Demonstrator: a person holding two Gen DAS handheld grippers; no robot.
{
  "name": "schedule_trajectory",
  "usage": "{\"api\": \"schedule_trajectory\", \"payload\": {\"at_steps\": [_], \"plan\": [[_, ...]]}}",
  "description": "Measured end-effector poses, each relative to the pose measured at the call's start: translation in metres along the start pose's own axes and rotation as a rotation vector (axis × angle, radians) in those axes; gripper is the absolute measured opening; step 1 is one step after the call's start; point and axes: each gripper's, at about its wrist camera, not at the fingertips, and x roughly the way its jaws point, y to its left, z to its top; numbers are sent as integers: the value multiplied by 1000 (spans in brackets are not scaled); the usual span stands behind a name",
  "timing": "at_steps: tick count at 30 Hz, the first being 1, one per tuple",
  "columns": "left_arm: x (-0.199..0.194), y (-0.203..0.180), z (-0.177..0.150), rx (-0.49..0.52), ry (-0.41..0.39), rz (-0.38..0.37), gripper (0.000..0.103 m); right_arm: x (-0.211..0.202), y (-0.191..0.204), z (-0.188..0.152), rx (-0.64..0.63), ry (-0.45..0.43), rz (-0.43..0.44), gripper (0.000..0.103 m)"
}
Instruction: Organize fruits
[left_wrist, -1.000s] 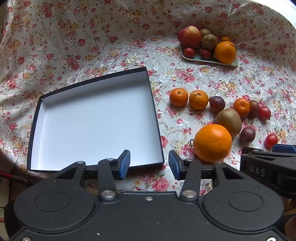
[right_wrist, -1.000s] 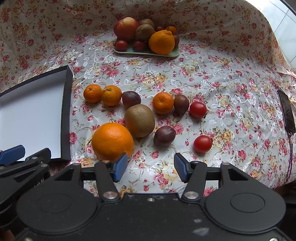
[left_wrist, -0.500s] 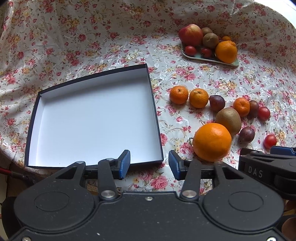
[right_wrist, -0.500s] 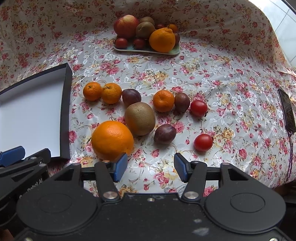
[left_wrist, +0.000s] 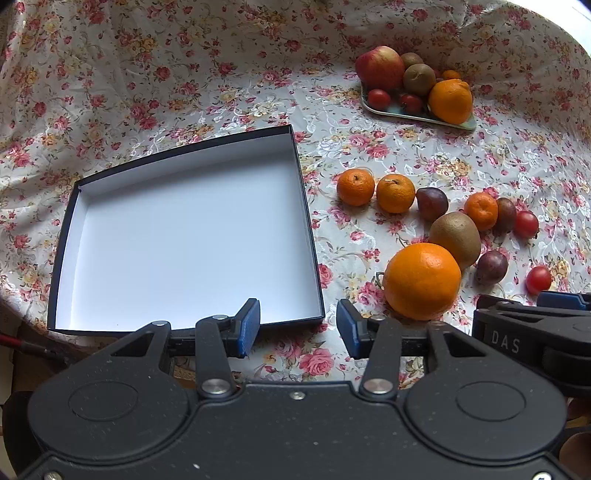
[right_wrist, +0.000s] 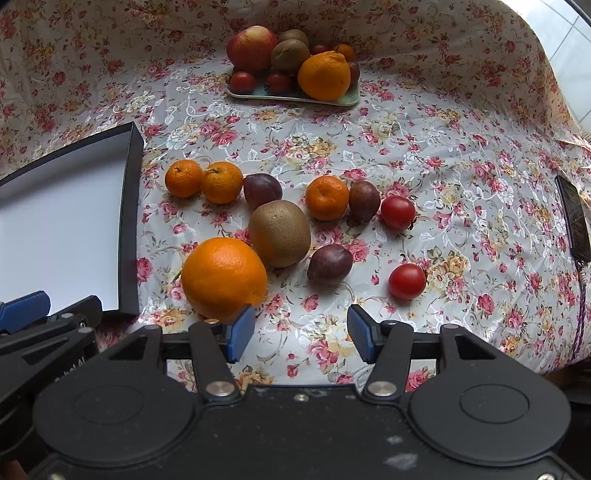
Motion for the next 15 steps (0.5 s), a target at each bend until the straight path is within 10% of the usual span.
{"api": "schedule_trajectory", "payload": {"at_steps": [15], "plan": [[1,1,-1,-5,12,-6,55,2,0,1,2,15,1,58]]}}
